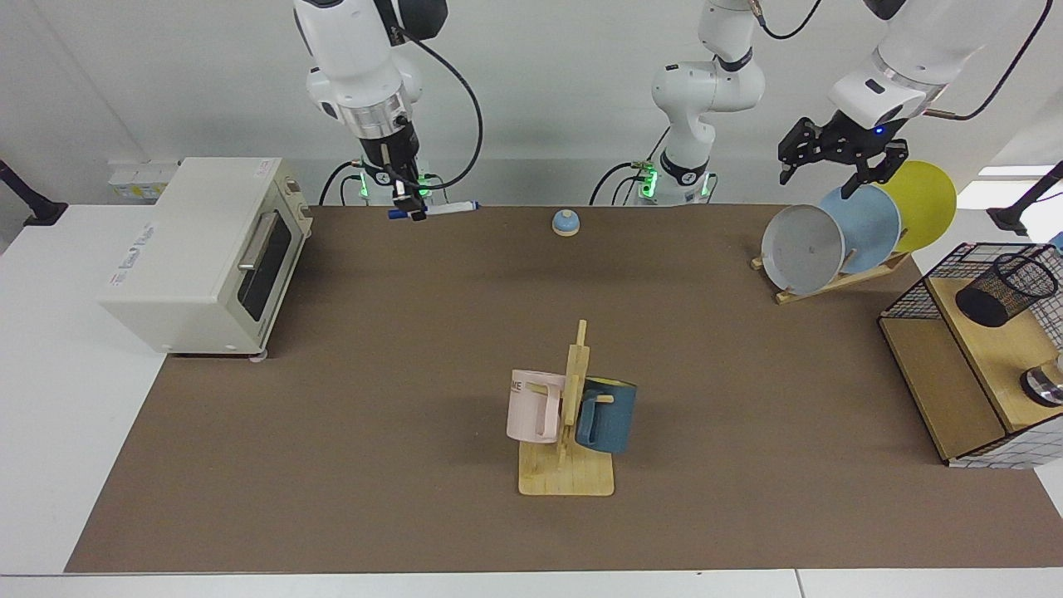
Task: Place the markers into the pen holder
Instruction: 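Lift the marker and carry it toward the table middle with the right gripper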
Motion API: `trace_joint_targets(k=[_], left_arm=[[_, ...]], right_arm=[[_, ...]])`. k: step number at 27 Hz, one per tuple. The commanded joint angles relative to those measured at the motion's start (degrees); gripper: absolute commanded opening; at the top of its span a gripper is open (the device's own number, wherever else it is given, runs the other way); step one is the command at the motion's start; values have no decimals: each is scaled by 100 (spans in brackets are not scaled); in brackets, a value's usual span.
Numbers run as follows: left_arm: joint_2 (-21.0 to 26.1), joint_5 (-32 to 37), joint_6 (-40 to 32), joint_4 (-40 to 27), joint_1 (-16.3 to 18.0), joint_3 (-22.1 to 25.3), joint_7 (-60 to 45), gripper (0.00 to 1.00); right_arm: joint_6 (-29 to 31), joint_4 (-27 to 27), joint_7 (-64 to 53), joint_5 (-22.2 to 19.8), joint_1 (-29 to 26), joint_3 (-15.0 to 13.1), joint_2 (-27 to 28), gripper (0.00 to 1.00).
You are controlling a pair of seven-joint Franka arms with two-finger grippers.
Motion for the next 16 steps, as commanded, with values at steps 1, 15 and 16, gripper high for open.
trace_joint_targets(k=[1,15,16], left_arm=[[-134,-72,65,-157,44,-24,121,100],[-142,-37,12,-175,-18,-147,3053,98],[-151,-37,-5,-210,-18,-182,3414,97]], right_arm=[[273,282,781,84,471,-11,125,0],[1020,441,1142,356,1052,15,608,0],[1056,441,1186,348,1104,15,670,0]])
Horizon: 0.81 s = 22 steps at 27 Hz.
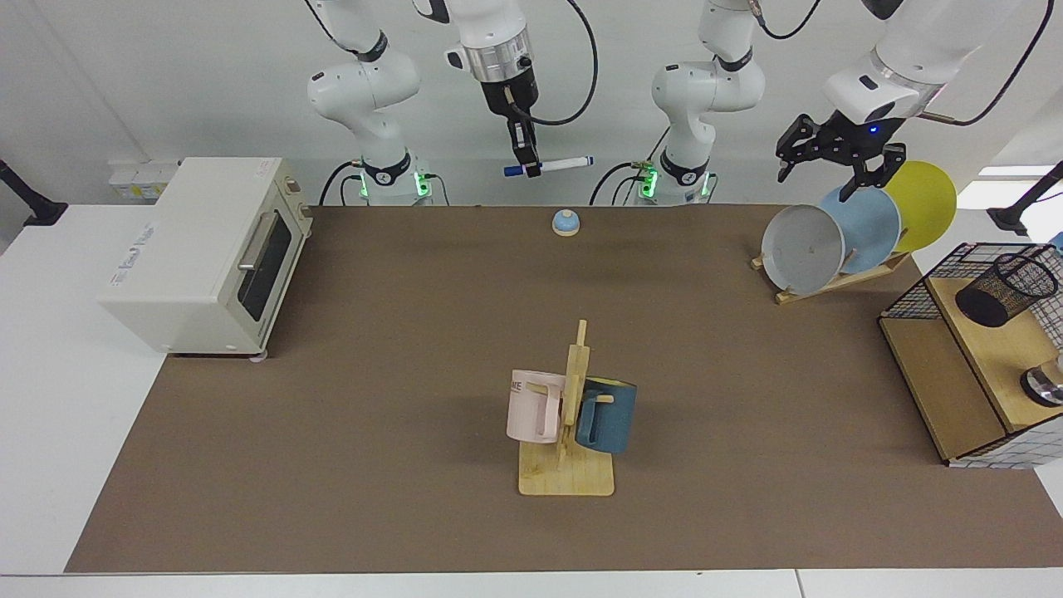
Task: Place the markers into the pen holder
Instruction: 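Lift the marker and carry it toward the table middle with the right gripper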
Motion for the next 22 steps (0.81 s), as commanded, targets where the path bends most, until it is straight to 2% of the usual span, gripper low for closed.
trace_joint_targets(k=[1,6,11,14,18,22], left_arm=[[-168,-32,2,-252,-14,-90,1908,97],[-335,-68,204,-516,-23,-143,3079,96],[-572,-76,617,-955,-128,-160,3984,97],[-643,-76,846,-1175,-304,-160,4012,98],[-792,-76,960,-1509,-699,-169,3968,97],[-845,-94,1189,-1668,-884,-178,3890,92]], right_arm=[[287,159,330,71,264,-17,385,0],[525,264,488,9,501,-17,675,0],[560,703,699,-69,651,-26,1053,0],[543,923,717,-158,722,-17,1220,0],[525,1134,717,-158,713,-26,1422,0],[586,1187,726,-158,660,-26,1501,0]])
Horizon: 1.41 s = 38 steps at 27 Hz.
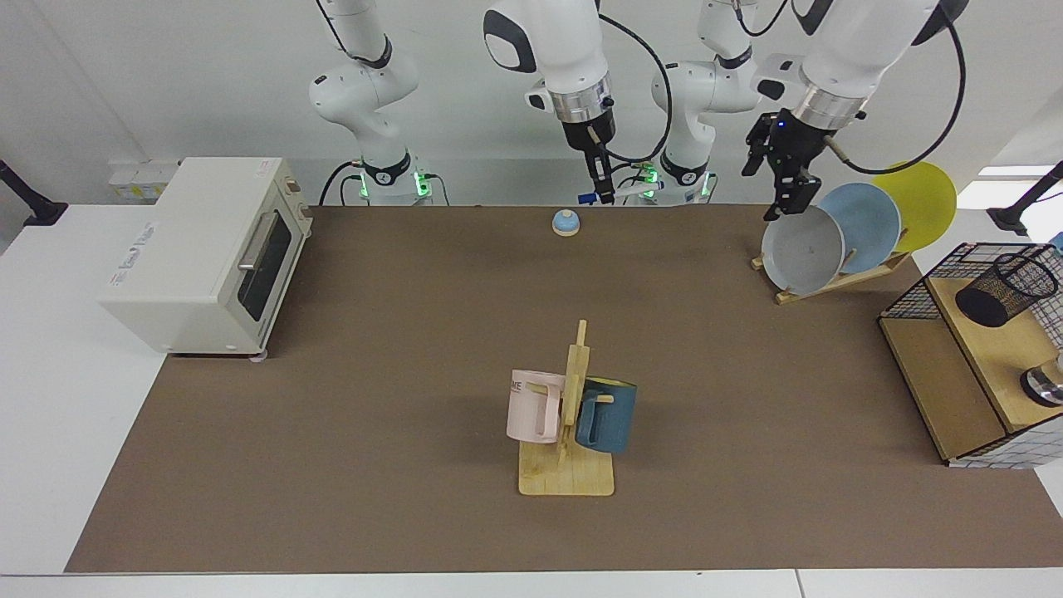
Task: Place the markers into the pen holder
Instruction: 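Lift the marker and carry it toward the table middle with the right gripper, then grasp the marker with the left gripper while the right gripper holds it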
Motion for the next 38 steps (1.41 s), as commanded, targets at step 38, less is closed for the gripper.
trace_joint_targets(k=[38], left_arm=[[-205,-1099,1949,-1239,-1164,-170,-1406,58]], right_arm=[[288,365,251,-84,-102,-85,407,0]])
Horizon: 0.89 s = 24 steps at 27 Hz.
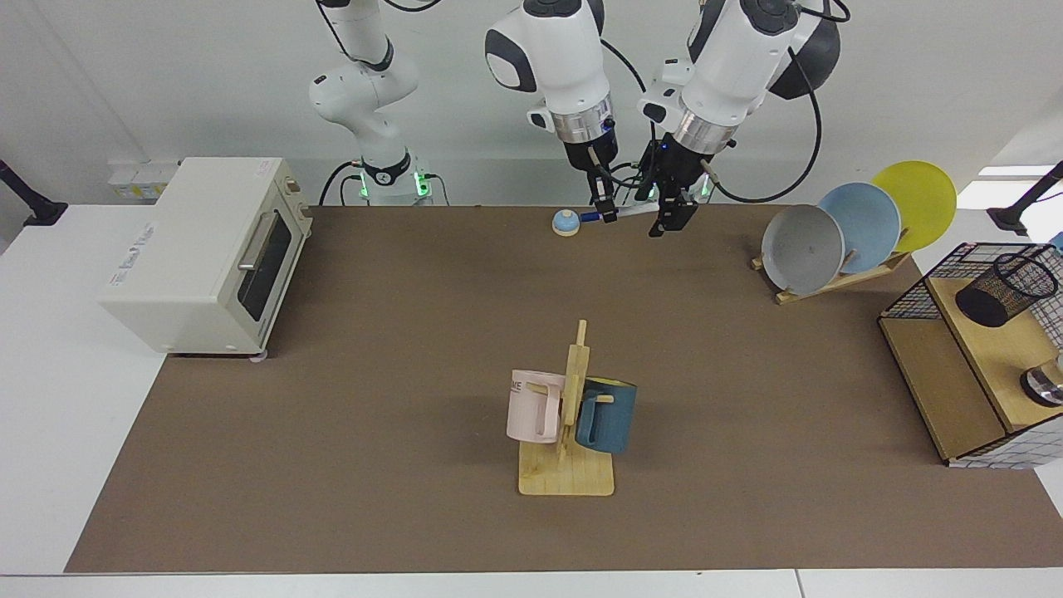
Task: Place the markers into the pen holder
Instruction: 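Grasp the marker with the left gripper while the right gripper holds it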
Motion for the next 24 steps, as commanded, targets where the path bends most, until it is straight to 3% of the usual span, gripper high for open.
trace_joint_targets(k=[1,3,7,18,22,24], left_arm=[[-86,-143,169,-140,-130,84,-67,58],[-86,-143,169,-140,-130,84,-67,56],[-86,-143,169,-132,-122,84,-58,44],[-24,-249,274,-87,-78,93,-75,39],[-24,-249,292,-79,-69,93,-66,2],[-16,-249,292,-87,-60,93,-67,0]], right_arm=[[149,95,172,-72,-47,46,78,0],[176,95,172,-72,-47,46,78,0],[176,78,172,-72,-117,55,78,0],[378,34,146,-99,-170,55,130,0],[378,34,137,-99,-162,55,148,0],[378,34,137,-107,-162,55,148,0]])
